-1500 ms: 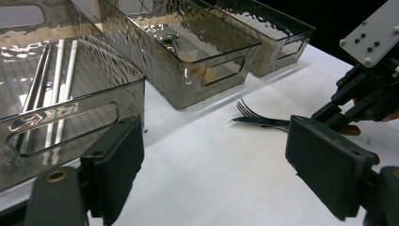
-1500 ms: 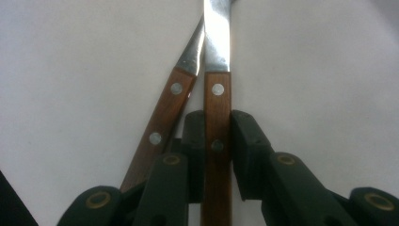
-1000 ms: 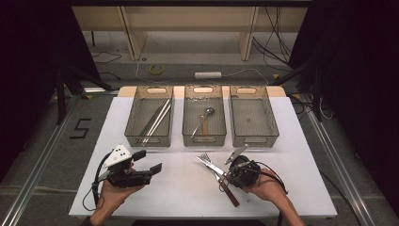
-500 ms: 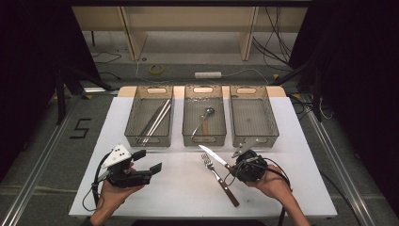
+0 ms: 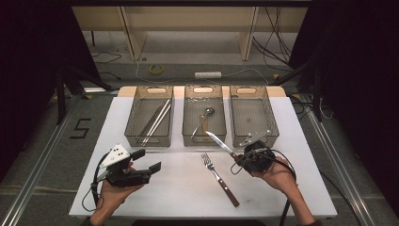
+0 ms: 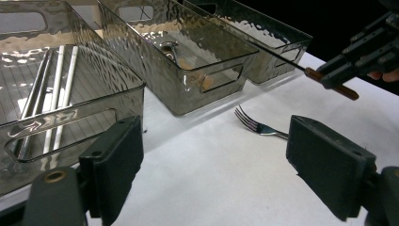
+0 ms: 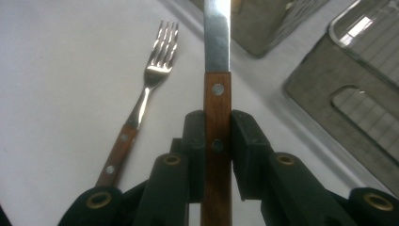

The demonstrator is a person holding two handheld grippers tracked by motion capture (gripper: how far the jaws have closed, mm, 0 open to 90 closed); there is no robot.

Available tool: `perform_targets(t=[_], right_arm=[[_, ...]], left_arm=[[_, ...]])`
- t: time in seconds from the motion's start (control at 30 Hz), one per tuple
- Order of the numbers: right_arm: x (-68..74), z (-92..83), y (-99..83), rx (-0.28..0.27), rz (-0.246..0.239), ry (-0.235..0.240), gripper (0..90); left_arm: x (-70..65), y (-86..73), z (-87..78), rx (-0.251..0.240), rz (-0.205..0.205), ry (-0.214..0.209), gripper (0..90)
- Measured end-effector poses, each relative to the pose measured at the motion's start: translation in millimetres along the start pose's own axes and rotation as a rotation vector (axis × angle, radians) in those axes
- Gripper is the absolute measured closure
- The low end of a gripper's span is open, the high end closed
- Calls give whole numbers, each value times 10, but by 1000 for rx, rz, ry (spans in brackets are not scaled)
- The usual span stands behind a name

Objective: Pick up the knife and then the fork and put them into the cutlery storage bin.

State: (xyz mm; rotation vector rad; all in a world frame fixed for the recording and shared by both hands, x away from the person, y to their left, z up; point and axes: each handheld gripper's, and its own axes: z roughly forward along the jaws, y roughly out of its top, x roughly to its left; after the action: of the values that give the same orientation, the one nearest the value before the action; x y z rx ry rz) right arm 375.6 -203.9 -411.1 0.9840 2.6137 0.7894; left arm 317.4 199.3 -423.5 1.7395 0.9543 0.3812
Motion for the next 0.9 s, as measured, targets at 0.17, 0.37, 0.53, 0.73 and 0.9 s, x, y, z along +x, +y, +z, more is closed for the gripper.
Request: perform_targets(t=[0.17, 0.37, 0.53, 0.73, 0.9], right_arm=[[-112, -48, 60, -29, 17, -14, 774], [-206, -104, 167, -57, 36, -37, 773], [-309, -130, 254, -83, 56, -54, 774], [-453, -156, 346, -103, 92, -69, 773], [-562, -164, 414, -106, 115, -85, 773]], left_arm=[[19, -3, -22, -10, -11, 5, 188], [20, -4, -35, -14, -10, 9, 186], [22, -4, -36, -16, -13, 11, 184], [26, -4, -40, -21, -12, 13, 181], [28, -4, -43, -22, -11, 15, 180]])
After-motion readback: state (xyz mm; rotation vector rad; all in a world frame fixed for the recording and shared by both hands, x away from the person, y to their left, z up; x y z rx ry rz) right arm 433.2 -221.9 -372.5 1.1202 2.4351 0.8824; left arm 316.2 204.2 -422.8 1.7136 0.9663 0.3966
